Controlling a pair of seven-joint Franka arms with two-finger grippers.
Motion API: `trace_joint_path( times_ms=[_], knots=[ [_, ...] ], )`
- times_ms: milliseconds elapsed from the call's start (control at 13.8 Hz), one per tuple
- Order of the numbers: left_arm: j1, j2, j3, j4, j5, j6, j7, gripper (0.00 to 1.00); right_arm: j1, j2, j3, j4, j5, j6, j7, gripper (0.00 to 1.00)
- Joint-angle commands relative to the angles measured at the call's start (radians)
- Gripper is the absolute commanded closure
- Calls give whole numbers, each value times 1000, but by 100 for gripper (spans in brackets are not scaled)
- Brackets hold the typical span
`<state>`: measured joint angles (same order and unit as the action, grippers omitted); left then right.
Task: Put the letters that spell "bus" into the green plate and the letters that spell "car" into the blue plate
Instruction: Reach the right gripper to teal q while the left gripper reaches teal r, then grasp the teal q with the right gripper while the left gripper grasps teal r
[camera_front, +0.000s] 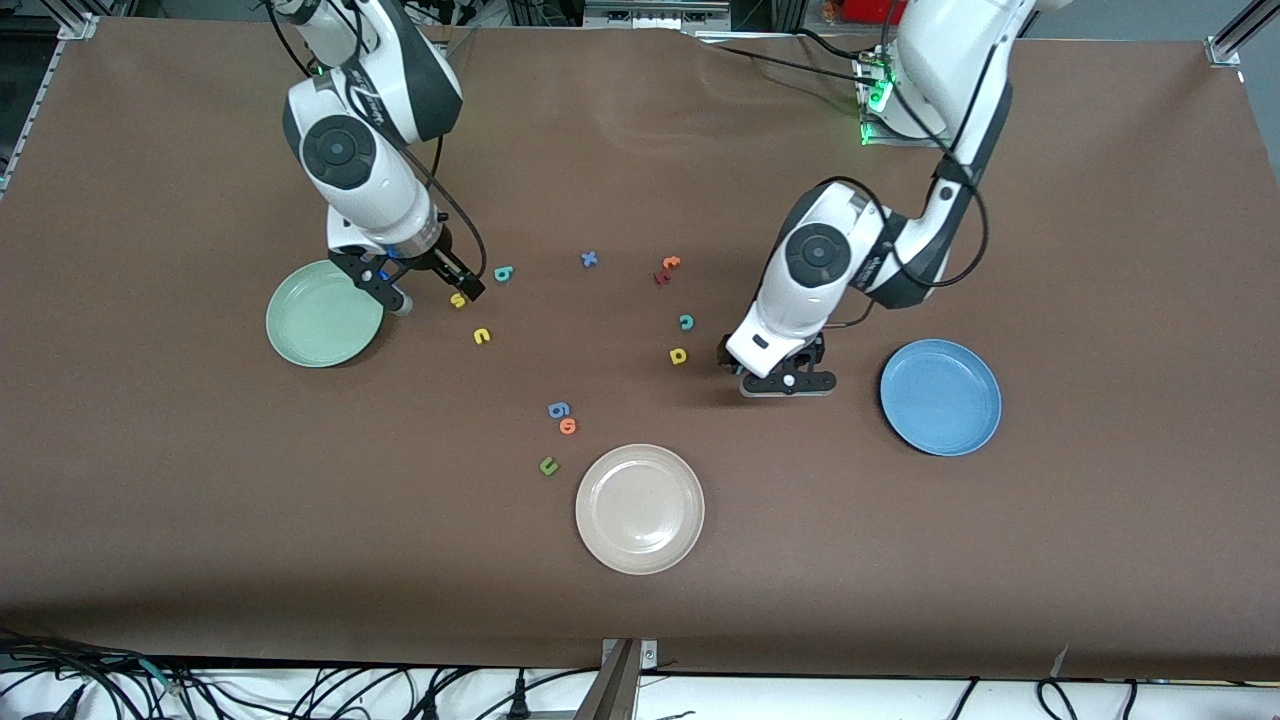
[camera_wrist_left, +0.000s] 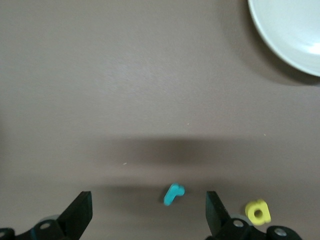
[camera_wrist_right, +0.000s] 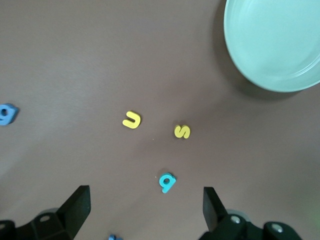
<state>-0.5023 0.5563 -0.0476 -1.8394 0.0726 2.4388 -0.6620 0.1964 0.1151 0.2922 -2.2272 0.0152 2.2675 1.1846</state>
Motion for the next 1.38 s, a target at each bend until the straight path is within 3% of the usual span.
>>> trace_joint_path(
  times_ms=[0, 509, 1090, 1308],
  knots=[
    [-16, 54, 11, 9, 56, 72, -61, 0, -8, 20, 15, -77, 14, 110, 33, 1],
    [-19, 91, 9, 14, 46, 91, -70, 5, -5, 147, 64, -106, 14, 286, 187, 2],
    [-41, 116, 8, 17, 41, 88, -129, 16, -5, 158, 85, -160, 16, 331, 299, 5],
    [-42, 116, 8, 17, 41, 85, -160, 30, -5, 166, 87, -161, 16, 329, 300, 5]
  ],
)
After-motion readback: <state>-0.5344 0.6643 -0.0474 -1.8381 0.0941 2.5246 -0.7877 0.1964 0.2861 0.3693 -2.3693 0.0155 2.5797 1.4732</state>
